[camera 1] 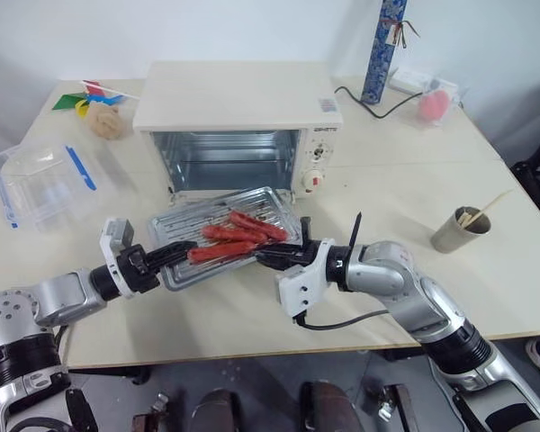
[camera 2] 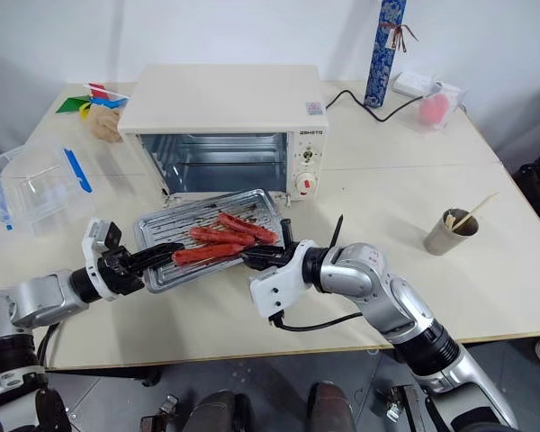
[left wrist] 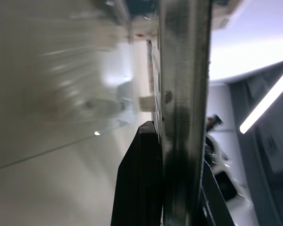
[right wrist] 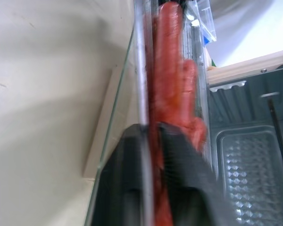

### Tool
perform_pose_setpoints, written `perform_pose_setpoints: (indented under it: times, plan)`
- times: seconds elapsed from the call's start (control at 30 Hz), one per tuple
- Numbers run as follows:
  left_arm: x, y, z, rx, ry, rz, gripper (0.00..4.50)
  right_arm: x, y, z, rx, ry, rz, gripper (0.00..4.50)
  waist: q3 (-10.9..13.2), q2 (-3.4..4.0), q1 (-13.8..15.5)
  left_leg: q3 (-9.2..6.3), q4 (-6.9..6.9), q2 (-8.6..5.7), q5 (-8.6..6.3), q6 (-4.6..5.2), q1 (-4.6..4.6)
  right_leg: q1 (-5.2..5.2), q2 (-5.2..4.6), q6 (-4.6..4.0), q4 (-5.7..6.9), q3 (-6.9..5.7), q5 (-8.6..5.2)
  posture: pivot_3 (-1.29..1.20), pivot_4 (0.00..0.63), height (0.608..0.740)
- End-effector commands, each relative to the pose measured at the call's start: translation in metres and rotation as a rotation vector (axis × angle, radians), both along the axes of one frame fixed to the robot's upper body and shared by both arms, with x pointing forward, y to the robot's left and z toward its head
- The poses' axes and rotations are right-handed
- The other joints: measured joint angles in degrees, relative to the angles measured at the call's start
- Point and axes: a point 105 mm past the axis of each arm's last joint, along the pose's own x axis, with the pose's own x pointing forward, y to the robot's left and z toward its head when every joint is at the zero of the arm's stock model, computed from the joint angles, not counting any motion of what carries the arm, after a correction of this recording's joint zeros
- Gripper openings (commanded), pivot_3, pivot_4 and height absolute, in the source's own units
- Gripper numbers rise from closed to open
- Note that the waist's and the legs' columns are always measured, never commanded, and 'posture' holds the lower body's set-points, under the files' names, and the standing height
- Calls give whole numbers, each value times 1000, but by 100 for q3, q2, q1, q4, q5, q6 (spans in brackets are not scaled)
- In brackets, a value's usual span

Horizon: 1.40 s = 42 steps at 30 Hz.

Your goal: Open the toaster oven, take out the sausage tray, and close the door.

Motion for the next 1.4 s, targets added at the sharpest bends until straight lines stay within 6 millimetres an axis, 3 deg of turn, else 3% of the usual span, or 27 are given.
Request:
perform_pose_setpoints:
  times: [0.03, 0.27, 0.63, 0.8, 0.97, 1.1, 1.4]
  plan:
    - [-2, 2, -3, -16, 15, 22, 0, -11, -2, 19, 39, 0, 53, 2041, 0, 0, 3, 1, 0, -1, 0, 0, 1, 0, -1, 0, 0, 2, 0, 0, 150, 740]
    - [-5, 1, -6, -48, 37, 47, 0, -21, -13, 27, 95, 175, 118, 4428, -3, -5, 19, -1, 1, -1, 0, 1, 6, 9, -2, -1, -4, 3, 0, 0, 150, 740]
    - [-15, 0, 9, -127, -35, 64, 0, -14, -49, 24, 111, 487, 18, 4468, -3, -5, 27, 1, 0, -1, -2, 4, 4, 12, -1, -2, -21, 4, 0, 0, 150, 740]
    - [-25, 8, 16, -154, -106, 120, 0, 9, -76, 22, 173, 594, -124, 4468, -3, -5, 26, 9, -1, -1, -2, 4, 5, 14, 0, -4, -31, 6, -1, 0, 150, 740]
    - [-32, 11, 16, -168, -134, 184, 0, 19, -89, 13, 186, 646, -176, 4468, -2, -4, 28, 12, -2, -1, -3, 5, 3, 12, 0, -4, -36, 7, -1, 0, 150, 740]
    - [-42, 12, 12, -181, -151, 260, 0, 32, -103, -3, 202, 685, -240, 3664, -3, -5, 27, 18, -2, -1, -3, 6, 3, 13, -1, -4, -41, 11, 0, 0, 150, 740]
    - [-73, 22, 4, -181, -158, 457, 0, 50, -115, -16, 297, 728, -231, 667, -2, -3, 26, 29, -2, 1, -4, 8, 4, 14, 1, -5, -54, 19, 0, 0, 150, 740]
